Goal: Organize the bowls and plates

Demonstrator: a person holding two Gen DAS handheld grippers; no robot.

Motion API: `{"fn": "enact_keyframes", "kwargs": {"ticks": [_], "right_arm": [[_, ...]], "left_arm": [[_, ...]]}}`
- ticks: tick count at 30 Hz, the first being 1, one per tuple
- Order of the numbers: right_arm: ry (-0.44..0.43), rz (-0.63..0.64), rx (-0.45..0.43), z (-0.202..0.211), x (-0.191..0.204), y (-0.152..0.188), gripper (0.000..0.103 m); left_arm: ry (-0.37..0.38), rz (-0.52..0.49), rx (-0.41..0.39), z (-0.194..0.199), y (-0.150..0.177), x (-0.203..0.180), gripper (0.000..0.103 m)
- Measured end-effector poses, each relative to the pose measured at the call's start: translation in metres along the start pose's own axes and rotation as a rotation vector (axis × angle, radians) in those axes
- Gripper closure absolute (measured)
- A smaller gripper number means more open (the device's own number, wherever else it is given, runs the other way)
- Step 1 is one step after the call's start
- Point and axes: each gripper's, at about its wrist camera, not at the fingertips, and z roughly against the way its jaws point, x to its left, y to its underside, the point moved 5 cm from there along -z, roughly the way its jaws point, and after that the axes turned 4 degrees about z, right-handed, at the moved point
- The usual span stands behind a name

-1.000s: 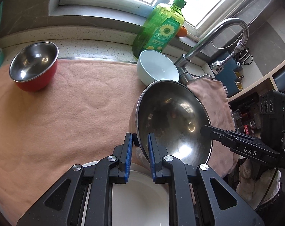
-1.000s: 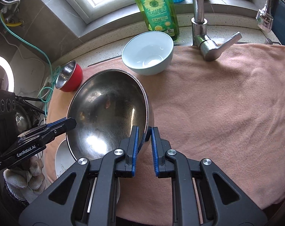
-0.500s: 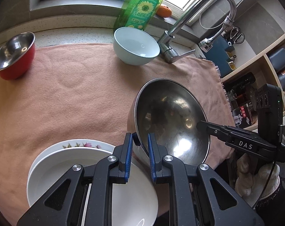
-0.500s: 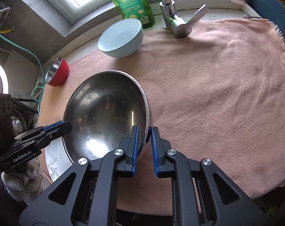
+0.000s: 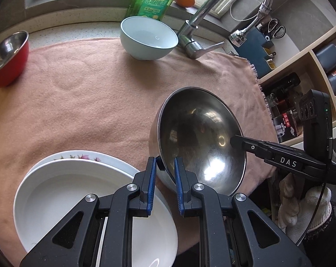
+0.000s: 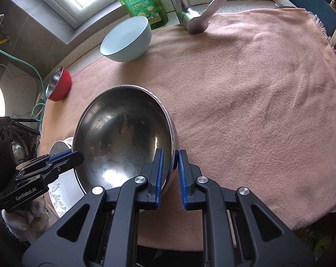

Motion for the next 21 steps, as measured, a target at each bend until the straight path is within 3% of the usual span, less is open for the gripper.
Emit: {"fn": "enact_keyframes", "kwargs": {"ticks": [13, 19, 21], "right_arm": [[0.015, 0.008, 0.005, -0.002, 0.000, -0.001, 0.088], [0.052, 0.009, -0.041, 0.011, -0.001, -0.007, 0.083], [0.059, 0.007, -0.064, 0.017, 0.000, -0.011, 0.075]], "left_arm": [[0.003, -0.013, 0.006, 0.001, 0.001, -0.002, 0.088], [-0.007, -0.011, -0.018, 0.008, -0.003, 0.002, 0.081], [-0.008, -0.010, -0.032, 0.013, -0.005, 0.004, 0.080]]}}
